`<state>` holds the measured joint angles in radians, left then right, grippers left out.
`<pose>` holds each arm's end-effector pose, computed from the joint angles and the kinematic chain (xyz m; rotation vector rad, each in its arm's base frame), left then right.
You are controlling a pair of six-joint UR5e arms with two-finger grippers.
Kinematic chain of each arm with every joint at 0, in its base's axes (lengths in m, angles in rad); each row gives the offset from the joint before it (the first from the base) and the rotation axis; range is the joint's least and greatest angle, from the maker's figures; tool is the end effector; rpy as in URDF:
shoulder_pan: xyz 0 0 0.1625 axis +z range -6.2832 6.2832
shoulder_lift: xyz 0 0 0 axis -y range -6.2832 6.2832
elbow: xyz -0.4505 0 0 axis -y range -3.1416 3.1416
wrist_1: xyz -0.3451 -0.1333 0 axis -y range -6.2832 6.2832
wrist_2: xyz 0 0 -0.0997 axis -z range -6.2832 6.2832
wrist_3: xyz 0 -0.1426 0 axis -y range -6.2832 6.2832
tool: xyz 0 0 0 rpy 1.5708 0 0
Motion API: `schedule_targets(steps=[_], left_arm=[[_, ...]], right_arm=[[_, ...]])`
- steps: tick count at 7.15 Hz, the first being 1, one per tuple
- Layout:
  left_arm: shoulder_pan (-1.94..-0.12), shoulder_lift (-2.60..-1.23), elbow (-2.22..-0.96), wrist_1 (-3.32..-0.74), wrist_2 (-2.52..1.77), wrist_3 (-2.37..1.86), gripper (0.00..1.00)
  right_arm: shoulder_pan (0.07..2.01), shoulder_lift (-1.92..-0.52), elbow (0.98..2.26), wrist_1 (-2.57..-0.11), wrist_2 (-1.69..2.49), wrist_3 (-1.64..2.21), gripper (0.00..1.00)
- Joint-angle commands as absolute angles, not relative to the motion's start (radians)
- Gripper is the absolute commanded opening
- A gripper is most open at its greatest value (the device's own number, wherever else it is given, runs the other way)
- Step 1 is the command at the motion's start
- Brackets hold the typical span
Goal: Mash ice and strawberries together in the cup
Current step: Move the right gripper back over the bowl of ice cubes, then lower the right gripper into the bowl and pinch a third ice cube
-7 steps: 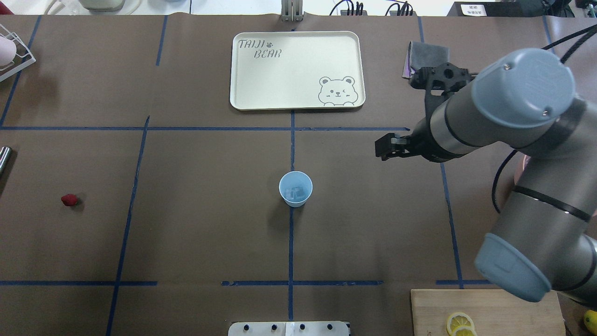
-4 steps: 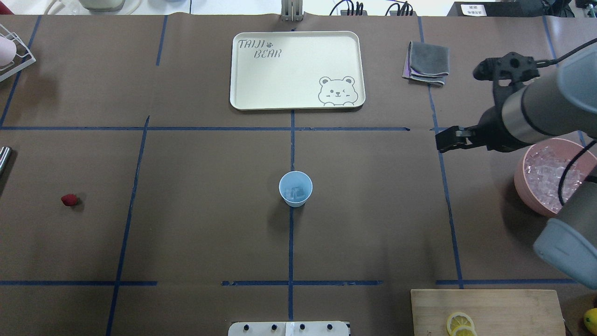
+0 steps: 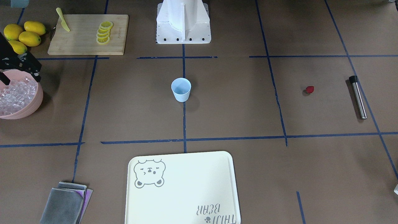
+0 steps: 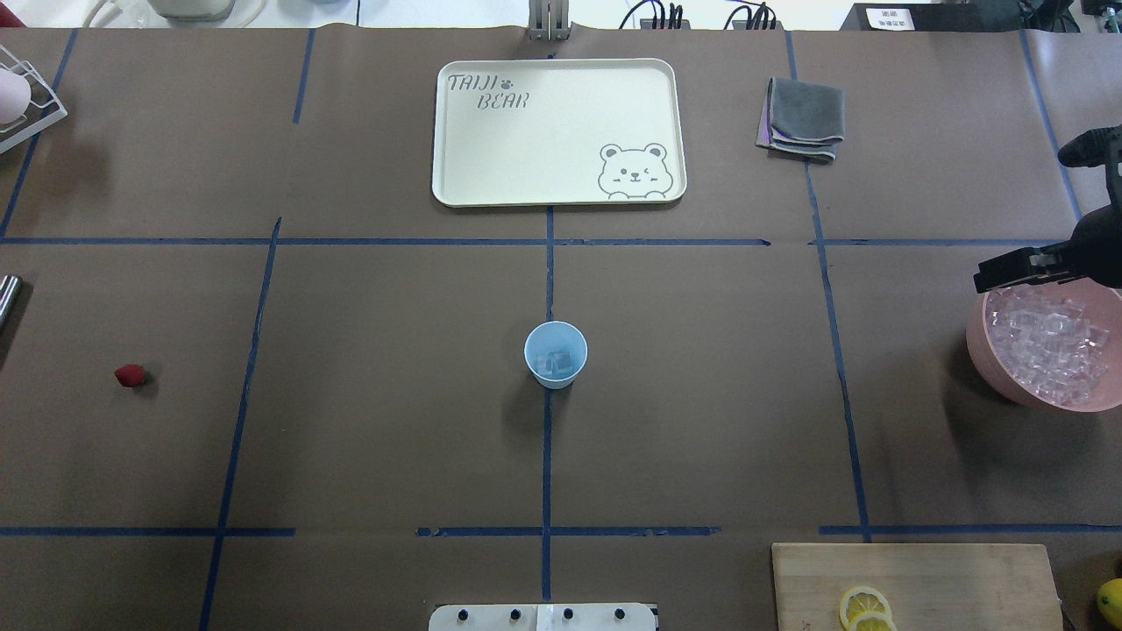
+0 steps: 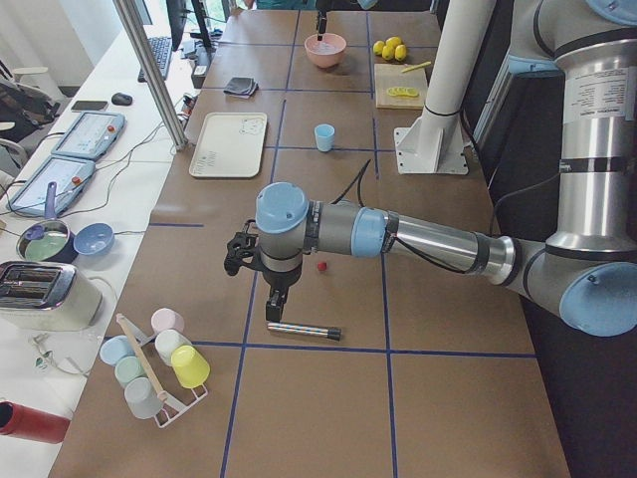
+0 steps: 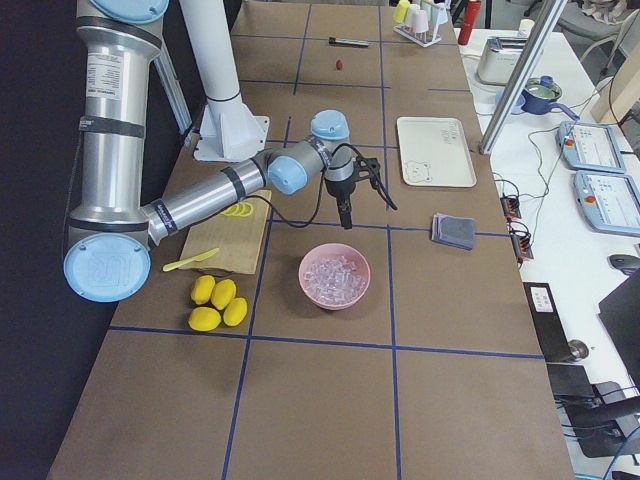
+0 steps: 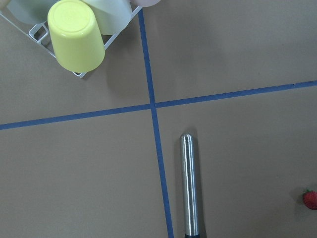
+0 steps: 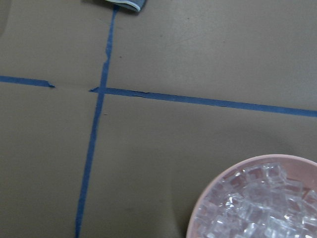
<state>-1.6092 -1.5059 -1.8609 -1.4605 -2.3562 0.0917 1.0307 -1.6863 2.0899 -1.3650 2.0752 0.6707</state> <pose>-0.0485 -0.4162 0.6237 0.1598 0.7760 0.0956 -0.1601 -0.3922 0.5198 0.2120 -0.7403 -0.0296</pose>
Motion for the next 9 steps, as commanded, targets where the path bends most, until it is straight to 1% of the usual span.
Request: schedule_targets(steps=[1, 5, 7, 9], left_arm=[[-1.609, -1.505, -1.867, -1.459, -2.356, 0.091, 1.00], [-1.609, -1.505, -1.868, -1.459, -2.356, 0.091, 1.00], [-1.609, -1.505, -1.882, -1.457, -2.355, 0.091, 1.00], [-1.611, -1.505, -1.888, -1.456, -2.355, 0.091, 1.00]], right_arm=[[1.069, -1.704, 2.019, -1.355, 2.079, 0.589, 0.99], [1.081, -1.724, 1.915, -1.355, 2.146, 0.586, 0.99], [1.080, -1.709, 1.859, -1.355, 2.148, 0.589, 0.97], [1.078, -1.706, 1.838, -1.353, 2.146, 0.560, 0.85]])
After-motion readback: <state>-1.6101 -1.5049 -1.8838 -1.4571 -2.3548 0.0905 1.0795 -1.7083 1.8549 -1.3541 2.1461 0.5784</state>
